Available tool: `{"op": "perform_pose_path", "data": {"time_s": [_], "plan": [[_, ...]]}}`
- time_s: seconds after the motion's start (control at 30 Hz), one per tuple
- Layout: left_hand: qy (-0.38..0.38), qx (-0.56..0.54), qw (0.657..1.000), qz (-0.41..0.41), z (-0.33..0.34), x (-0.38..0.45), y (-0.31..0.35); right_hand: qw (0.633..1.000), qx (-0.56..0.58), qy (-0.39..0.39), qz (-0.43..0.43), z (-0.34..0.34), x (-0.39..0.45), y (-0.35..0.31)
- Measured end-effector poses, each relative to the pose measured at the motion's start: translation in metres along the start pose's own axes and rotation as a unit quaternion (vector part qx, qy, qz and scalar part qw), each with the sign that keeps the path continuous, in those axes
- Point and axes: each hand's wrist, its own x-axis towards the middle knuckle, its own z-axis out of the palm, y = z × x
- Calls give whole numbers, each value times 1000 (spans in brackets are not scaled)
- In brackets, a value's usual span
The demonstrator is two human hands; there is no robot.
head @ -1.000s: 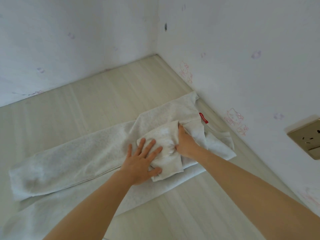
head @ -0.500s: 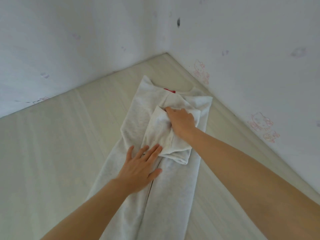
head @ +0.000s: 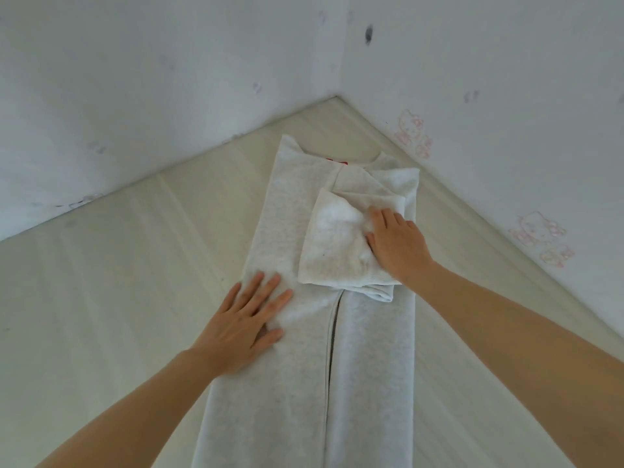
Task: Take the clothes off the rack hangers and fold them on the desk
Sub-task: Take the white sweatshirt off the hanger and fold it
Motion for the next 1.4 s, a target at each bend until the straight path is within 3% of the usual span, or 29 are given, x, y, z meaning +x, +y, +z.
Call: {"op": "perform_pose_path", "data": {"time_s": [0.2, 0.4, 0.6, 0.9, 1.1, 1.2, 1.3, 1.4], "plan": [[-9, -9, 1000, 4, 3, -24, -1, 996, -78, -29, -27, -8, -64, -1], [-21, 31, 999, 14, 3, -66, 5, 986, -98, -14, -137, -10, -142, -27], [-48, 76, 995, 51, 7, -140, 17, 959, -102, -69, -256, -9, -244, -43], [-79, 139, 979, 128, 13, -205, 31, 964, -33, -136, -226, -12, -338, -63], [-97, 210, 961, 151, 1, -206, 36, 949, -53, -158, -269, -11, -360, -76], [-107, 179, 957, 201, 7, -203, 39, 951, -45, -161, -261, -10, -360, -77], [-171, 140, 957, 190, 0, -201, 39, 952, -41, -158, -260, -10, -358, -75], [-187, 130, 955, 192, -4, -201, 39, 951, -27, -171, -255, -6, -358, -74]]}}
